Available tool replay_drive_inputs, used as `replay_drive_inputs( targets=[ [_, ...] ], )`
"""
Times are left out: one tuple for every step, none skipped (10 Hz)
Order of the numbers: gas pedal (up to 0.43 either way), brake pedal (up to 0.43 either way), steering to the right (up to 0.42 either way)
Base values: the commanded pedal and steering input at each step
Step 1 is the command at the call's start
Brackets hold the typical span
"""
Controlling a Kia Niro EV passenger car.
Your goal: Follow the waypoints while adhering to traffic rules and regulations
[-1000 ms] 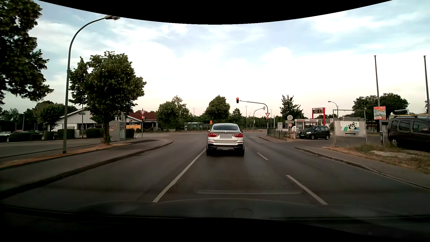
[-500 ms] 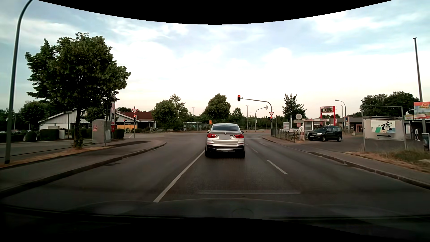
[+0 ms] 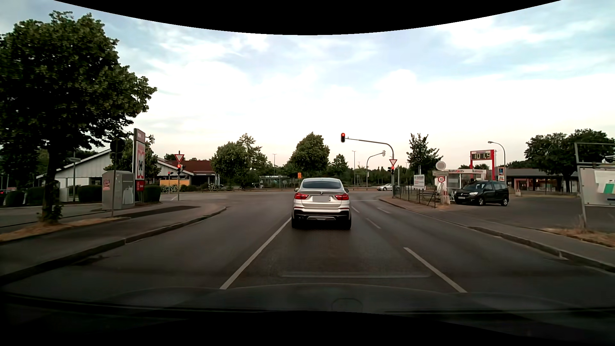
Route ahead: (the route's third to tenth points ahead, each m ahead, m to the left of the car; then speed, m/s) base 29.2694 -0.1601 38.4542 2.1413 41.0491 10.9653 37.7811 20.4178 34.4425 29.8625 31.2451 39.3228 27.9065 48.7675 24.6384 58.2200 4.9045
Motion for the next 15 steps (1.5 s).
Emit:
replay_drive_inputs(
  targets=[
    [0.0, 0.146, 0.007],
    [0.0, 0.146, 0.008],
    [0.0, 0.146, 0.008],
    [0.0, 0.146, 0.008],
    [0.0, 0.152, 0.008],
    [0.0, 0.152, 0.009],
    [0.0, 0.152, 0.009],
    [0.0, 0.152, 0.009],
    [0.0, 0.152, 0.009],
    [0.0, 0.152, 0.008],
    [0.0, 0.152, 0.009],
    [0.0, 0.152, 0.008],
    [0.0, 0.146, 0.004],
    [0.0, 0.146, 0.0],
    [0.0, 0.146, -0.002]
  ],
)
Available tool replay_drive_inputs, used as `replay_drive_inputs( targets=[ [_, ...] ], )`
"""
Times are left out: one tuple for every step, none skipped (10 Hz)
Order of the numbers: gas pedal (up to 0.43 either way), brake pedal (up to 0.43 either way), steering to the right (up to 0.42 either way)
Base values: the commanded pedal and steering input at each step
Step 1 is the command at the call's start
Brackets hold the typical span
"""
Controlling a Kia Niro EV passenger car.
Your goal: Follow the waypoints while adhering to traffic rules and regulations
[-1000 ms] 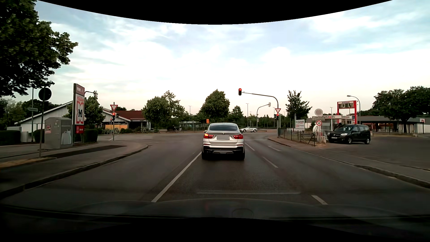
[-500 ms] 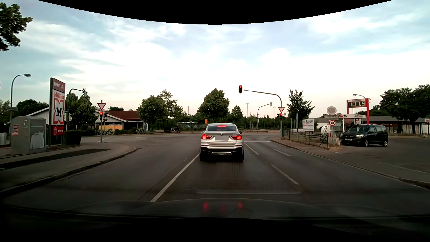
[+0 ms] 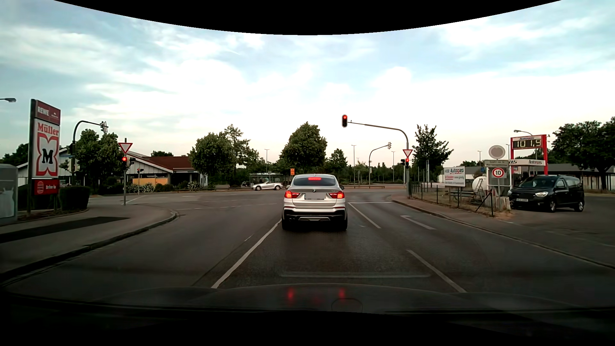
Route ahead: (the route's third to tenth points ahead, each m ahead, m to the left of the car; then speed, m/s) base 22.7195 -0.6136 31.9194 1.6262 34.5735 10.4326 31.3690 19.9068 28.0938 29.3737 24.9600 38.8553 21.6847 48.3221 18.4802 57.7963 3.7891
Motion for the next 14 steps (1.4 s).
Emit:
replay_drive_inputs(
  targets=[
    [0.0, 0.146, -0.003],
    [0.0, 0.146, -0.003],
    [0.0, 0.14, -0.005],
    [0.0, 0.14, -0.005],
    [0.0, 0.14, -0.005],
    [0.0, 0.14, -0.005],
    [0.0, 0.146, -0.005],
    [0.0, 0.152, -0.006],
    [0.0, 0.159, -0.006],
    [0.0, 0.165, -0.006],
    [0.0, 0.171, -0.006],
    [0.0, 0.171, -0.006],
    [0.0, 0.171, -0.006],
    [0.0, 0.171, -0.008]
  ],
)
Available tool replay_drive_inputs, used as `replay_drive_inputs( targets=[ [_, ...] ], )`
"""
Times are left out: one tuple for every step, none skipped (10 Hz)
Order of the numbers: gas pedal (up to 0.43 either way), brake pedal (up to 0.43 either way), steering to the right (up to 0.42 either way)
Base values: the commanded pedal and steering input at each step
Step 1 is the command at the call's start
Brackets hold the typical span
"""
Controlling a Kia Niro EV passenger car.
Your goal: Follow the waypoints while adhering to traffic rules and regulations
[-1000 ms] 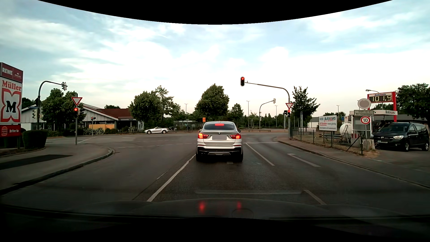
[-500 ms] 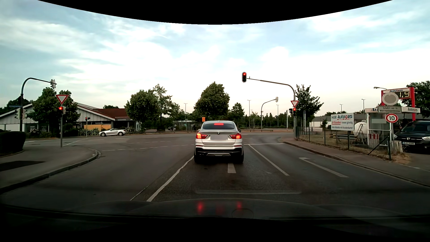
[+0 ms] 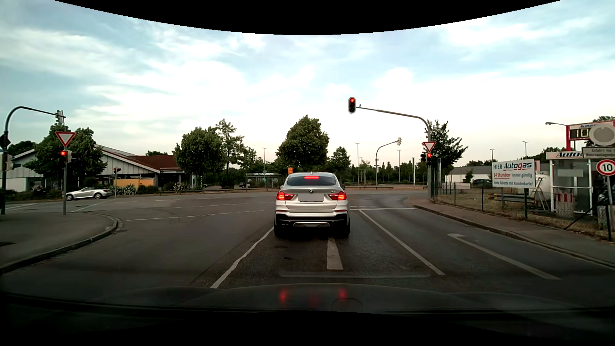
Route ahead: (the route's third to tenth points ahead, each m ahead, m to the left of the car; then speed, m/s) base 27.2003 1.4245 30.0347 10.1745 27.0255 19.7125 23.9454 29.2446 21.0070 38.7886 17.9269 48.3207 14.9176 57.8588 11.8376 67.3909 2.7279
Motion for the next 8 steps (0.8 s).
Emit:
replay_drive_inputs(
  targets=[
    [0.0, 0.177, -0.011],
    [0.0, 0.183, -0.014],
    [0.0, 0.189, -0.014],
    [0.0, 0.207, -0.014],
    [0.0, 0.22, -0.014],
    [0.0, 0.226, -0.015],
    [0.0, 0.232, -0.014],
    [0.0, 0.232, -0.015]
  ],
)
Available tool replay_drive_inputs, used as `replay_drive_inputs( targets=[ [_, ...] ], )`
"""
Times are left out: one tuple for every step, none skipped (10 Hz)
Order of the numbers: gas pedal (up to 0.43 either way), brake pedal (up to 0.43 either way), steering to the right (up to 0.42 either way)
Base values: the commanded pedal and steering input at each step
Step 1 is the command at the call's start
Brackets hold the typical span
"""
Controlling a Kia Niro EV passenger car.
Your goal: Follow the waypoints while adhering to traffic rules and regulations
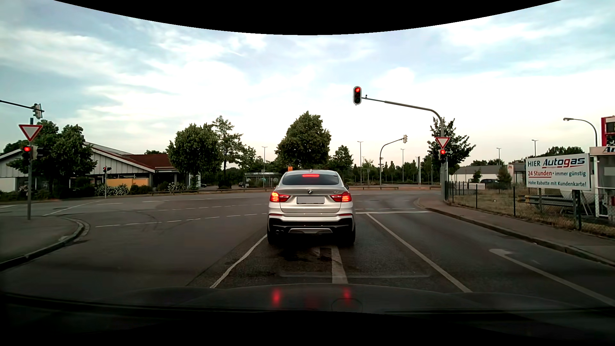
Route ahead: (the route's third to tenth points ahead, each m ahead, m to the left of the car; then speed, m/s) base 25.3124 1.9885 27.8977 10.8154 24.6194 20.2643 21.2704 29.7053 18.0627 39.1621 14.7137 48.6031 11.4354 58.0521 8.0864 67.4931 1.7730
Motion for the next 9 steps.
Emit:
replay_drive_inputs(
  targets=[
    [0.0, 0.232, -0.015],
    [0.0, 0.232, -0.015],
    [0.0, 0.232, -0.014],
    [0.0, 0.232, -0.014],
    [0.0, 0.232, -0.015],
    [0.0, 0.232, -0.015],
    [0.0, 0.232, -0.015],
    [0.0, 0.232, -0.015],
    [0.0, 0.232, -0.014]
  ],
)
